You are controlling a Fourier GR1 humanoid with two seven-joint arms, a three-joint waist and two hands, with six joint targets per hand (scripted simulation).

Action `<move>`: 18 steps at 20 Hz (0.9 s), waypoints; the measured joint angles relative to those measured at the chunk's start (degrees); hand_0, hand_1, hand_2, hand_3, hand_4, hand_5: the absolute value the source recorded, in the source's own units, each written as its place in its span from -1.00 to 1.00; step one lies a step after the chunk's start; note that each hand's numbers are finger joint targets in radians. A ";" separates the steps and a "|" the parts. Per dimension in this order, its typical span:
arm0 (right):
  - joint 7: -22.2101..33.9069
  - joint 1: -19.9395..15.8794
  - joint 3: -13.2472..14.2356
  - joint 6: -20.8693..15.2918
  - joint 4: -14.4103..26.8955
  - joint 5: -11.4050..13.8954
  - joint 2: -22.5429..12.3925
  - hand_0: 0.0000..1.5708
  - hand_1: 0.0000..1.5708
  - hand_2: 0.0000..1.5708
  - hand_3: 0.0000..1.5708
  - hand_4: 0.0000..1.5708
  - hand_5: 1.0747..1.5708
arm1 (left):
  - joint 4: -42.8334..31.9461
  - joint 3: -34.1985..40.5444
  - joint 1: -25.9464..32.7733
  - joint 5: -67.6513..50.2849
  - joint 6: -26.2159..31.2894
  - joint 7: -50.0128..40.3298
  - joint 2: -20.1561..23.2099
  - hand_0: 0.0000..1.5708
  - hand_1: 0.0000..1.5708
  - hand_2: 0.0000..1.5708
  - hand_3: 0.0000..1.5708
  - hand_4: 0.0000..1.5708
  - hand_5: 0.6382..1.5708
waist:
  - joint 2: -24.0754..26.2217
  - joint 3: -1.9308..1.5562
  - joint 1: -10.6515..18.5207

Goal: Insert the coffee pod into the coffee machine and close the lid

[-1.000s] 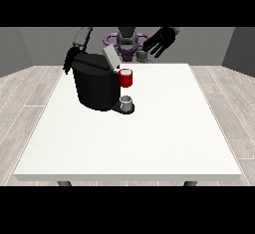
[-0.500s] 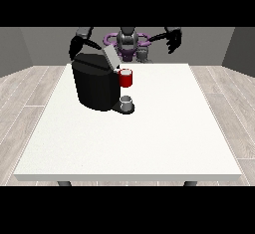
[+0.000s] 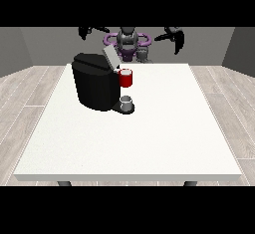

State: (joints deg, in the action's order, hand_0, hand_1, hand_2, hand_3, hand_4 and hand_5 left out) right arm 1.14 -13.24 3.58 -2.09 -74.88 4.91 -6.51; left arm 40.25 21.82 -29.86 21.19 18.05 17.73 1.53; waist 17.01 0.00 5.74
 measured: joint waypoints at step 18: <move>5.49 -15.05 8.96 1.85 9.30 -7.56 -4.43 -1.00 -1.00 -1.00 -1.00 -0.81 1.00 | 21.86 -11.97 7.88 -10.45 -1.09 -7.86 -1.02 -1.00 -1.00 -1.00 -1.00 -0.66 1.00 | -9.83 -0.02 6.75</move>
State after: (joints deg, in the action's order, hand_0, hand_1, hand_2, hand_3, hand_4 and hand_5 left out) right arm 6.62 -28.29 12.53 -0.24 -65.57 -2.65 -10.93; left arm 62.11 9.85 -21.98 10.75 16.96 9.87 0.51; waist 7.18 -0.01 12.48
